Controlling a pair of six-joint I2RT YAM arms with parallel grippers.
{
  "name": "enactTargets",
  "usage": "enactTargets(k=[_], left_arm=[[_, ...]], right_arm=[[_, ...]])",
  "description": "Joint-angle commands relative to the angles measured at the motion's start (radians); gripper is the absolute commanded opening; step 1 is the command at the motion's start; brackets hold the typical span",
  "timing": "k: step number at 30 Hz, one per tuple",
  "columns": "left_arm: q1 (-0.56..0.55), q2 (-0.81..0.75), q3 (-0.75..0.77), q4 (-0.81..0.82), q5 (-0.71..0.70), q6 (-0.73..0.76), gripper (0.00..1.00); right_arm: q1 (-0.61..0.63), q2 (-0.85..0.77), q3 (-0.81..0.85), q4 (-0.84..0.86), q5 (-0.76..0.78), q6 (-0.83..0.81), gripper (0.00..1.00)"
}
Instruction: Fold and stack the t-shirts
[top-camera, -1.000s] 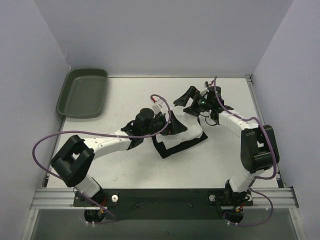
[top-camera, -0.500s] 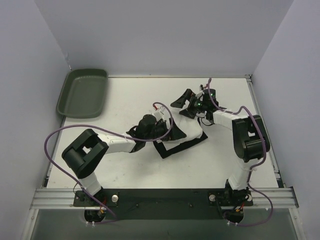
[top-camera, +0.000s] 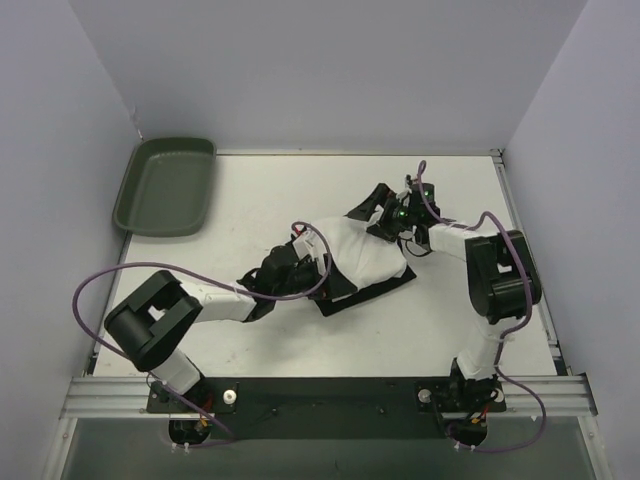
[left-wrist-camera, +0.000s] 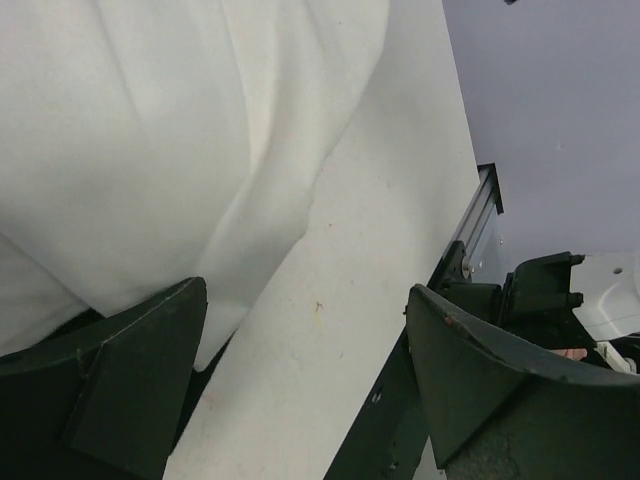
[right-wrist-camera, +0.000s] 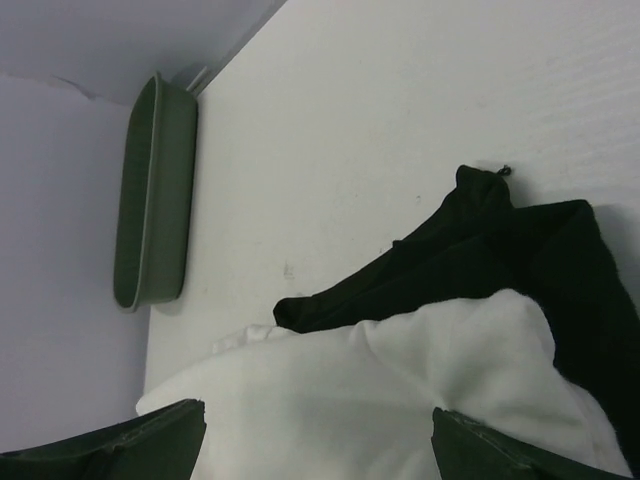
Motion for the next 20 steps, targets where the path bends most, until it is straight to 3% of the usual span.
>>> enactTargets(k=[1, 5, 11, 16, 20], left_arm=[[0.002, -0.131, 0.047, -0.097, -0.001, 0.046, 0.9], [-0.004, -0.298, 0.15, -0.37, -0.058, 0.122, 0.92], [-0.004, -0.472, 0.308, -0.84, -0.283, 0.251, 0.97], [0.0, -0.635, 0.328, -0.977, -0.437, 0.285, 0.97], [0.0, -0.748, 0.324, -1.032, -0.515, 0.304, 0.98]], right_arm=[[0.061, -0.239, 0.014, -0.267, 0.235, -0.235, 1.0], [0.187, -0.458, 0.104, -0.583, 0.514, -0.38, 1.0], [0.285, -0.78, -0.004, -0.67, 0.654, -0.391, 1.0], [0.302, -0.972, -0.078, -0.746, 0.699, -0.405, 1.0], [0.382, -1.082, -0.051, -0.852, 0.88, -0.428, 1.0]])
